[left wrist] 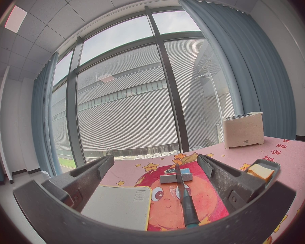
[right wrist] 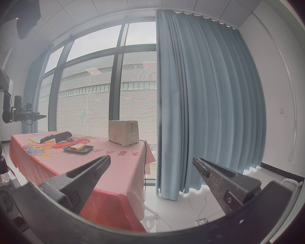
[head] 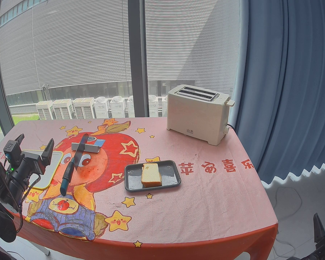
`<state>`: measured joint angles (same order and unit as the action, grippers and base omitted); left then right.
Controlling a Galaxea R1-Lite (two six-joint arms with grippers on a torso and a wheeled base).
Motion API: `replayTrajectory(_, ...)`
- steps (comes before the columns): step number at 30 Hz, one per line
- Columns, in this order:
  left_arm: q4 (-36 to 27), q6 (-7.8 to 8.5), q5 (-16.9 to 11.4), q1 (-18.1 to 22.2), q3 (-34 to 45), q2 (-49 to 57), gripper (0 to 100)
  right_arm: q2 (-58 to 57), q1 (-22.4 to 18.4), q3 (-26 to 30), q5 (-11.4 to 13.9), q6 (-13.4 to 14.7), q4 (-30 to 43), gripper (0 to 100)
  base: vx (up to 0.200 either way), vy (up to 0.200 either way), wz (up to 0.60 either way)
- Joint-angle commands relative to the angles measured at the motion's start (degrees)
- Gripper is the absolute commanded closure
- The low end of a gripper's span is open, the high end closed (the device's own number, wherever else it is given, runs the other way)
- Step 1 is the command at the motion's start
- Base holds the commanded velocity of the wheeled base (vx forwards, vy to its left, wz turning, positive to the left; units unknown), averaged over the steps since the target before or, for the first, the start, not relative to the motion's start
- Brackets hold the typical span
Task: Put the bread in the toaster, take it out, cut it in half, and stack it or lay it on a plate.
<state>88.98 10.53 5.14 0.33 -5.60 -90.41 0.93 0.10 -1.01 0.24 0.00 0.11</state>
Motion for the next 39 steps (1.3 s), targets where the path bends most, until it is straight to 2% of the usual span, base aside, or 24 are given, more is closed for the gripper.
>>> replayTrajectory(1, 0.9, 0.1, -0.6, 0.2, 1.8, 1.5, 0, -0.9, 0.0, 0.9, 0.0, 0.0, 0.0, 0, 0.0, 0.0, 0.0)
replayTrajectory(8, 0.9, -0.78, -0.2, 0.4, 2.3, 6.4, 0, -0.9, 0.0, 0.9, 0.0, 0.0, 0.0, 0, 0.0, 0.0, 0.0)
replayTrajectory(10, 0.9, -2.62, -0.2, 0.4, 4.5, 9.8, 0, -0.9, 0.0, 0.9, 0.0, 0.0, 0.0, 0, 0.0, 0.0, 0.0)
replayTrajectory(11, 0.9, -2.62, -0.2, 0.4, 4.5, 9.8, 0, -0.9, 0.0, 0.9, 0.0, 0.0, 0.0, 0, 0.0, 0.0, 0.0)
replayTrajectory(12, -0.6, -5.08, -0.1, 0.0, 5.6, 12.4, 0, -0.9, 0.0, 0.9, 0.0, 0.0, 0.0, 0, 0.0, 0.0, 0.0)
replayTrajectory(14, -4.1, -8.51, 0.0, 0.4, 5.6, 16.2, 0, -0.9, 0.0, 0.9, 0.0, 0.0, 0.0, 0, 0.0, 0.0, 0.0)
replayTrajectory(15, -5.8, -9.83, 0.0, 0.4, 5.6, 19.6, 0, -0.9, 0.0, 0.9, 0.0, 0.0, 0.0, 0, 0.0, 0.0, 0.0)
replayTrajectory(16, -7.8, -10.44, -0.2, 0.3, 5.6, 22.7, 0, -0.9, 0.0, 0.9, 0.0, 0.0, 0.0, 0, 0.0, 0.0, 0.0)
replayTrajectory(17, -10.6, -10.44, -0.3, 0.2, 5.6, 26.2, 0, -0.9, 0.0, 0.9, 0.0, 0.0, 0.0, 0, 0.0, 0.0, 0.0)
replayTrajectory(18, -10.6, -10.44, -0.3, 0.2, 5.6, 26.2, 0, -0.9, 0.0, 0.9, 0.0, 0.0, 0.0, 0, 0.0, 0.0, 0.0)
replayTrajectory(19, -17.6, -10.36, -0.3, 0.3, 5.6, 31.8, 0, -0.9, 0.0, 0.9, 0.0, 0.0, 0.0, 0, 0.0, 0.0, 0.0)
replayTrajectory(20, -21.6, -10.27, -0.3, 0.4, 5.6, 34.7, 0, -0.9, 0.0, 0.9, 0.0, 0.0, 0.0, 0, 0.0, 0.0, 0.0)
replayTrajectory(21, -21.6, -10.27, -0.3, 0.4, 5.6, 34.7, 0, -0.9, 0.0, 0.9, 0.0, 0.0, 0.0, 0, 0.0, 0.0, 0.0)
replayTrajectory(22, -28.7, -10.27, -0.7, 0.0, 5.5, 40.7, 0, -0.9, 0.0, 0.9, 0.0, 0.0, 0.0, 0, 0.0, 0.0, 0.0)
replayTrajectory(23, -28.7, -10.27, -0.7, 0.0, 5.5, 40.7, 0, -0.9, 0.0, 0.9, 0.0, 0.0, 0.0, 0, 0.0, 0.0, 0.0)
replayTrajectory(24, -35.7, -10.18, -0.9, -0.2, 5.1, 47.7, 0, -0.9, 0.0, 0.9, 0.0, 0.0, 0.0, 0, 0.0, 0.0, 0.0)
replayTrajectory(26, -42.5, -10.18, -1.0, -0.2, 3.7, 53.8, 0, -0.9, 0.0, 0.9, 0.0, 0.0, 0.0, 0, 0.0, 0.0, 0.0)
replayTrajectory(30, -55.2, -10.09, -1.1, -0.3, 0.0, 58.9, 0, -0.9, 0.0, 0.9, 0.0, 0.0, 0.0, 0, 0.0, 0.0, 0.0)
replayTrajectory(34, -61.3, -10.18, -1.4, -0.5, -2.5, 61.7, 0, -0.9, 0.0, 0.9, 0.0, 0.0, 0.0, 0, 0.0, 0.0, 0.0)
replayTrajectory(36, -61.7, -10.27, -2.8, -0.8, -2.9, 61.7, 0, -0.9, 0.0, 0.9, 0.0, 0.0, 0.0, 0, 0.0, 0.0, 0.0)
replayTrajectory(39, -61.8, -10.27, -3.3, -0.8, -2.5, 61.8, 0, -0.9, 0.0, 0.9, 0.0, 0.0, 0.0, 0, 0.0, 0.0, 0.0)
